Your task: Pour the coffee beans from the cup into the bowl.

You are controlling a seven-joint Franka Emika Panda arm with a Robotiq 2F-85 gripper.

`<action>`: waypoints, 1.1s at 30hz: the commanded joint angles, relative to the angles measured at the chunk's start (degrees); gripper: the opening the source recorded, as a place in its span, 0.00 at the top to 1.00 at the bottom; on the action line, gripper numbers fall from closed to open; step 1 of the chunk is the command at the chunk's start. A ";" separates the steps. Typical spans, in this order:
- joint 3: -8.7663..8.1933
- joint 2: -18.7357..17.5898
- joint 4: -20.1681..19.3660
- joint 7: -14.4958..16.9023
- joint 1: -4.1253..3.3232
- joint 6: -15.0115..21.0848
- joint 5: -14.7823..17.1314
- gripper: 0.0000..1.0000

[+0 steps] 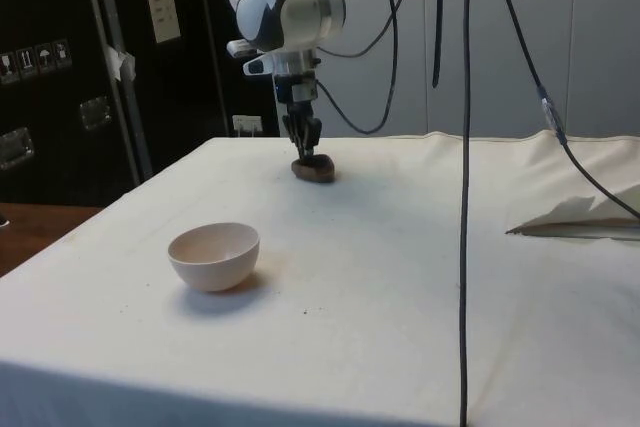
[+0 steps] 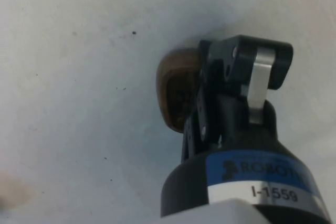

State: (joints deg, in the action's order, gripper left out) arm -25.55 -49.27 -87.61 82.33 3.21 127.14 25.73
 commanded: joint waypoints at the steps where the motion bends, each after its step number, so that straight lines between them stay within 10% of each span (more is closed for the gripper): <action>1: 0.00 0.17 0.00 -0.11 -0.06 -0.06 0.00 1.00; 33: -0.40 8.94 -3.55 -8.42 -3.09 -4.47 -0.34 1.00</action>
State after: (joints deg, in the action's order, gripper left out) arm -25.55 -40.74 -90.58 74.43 0.63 122.33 25.73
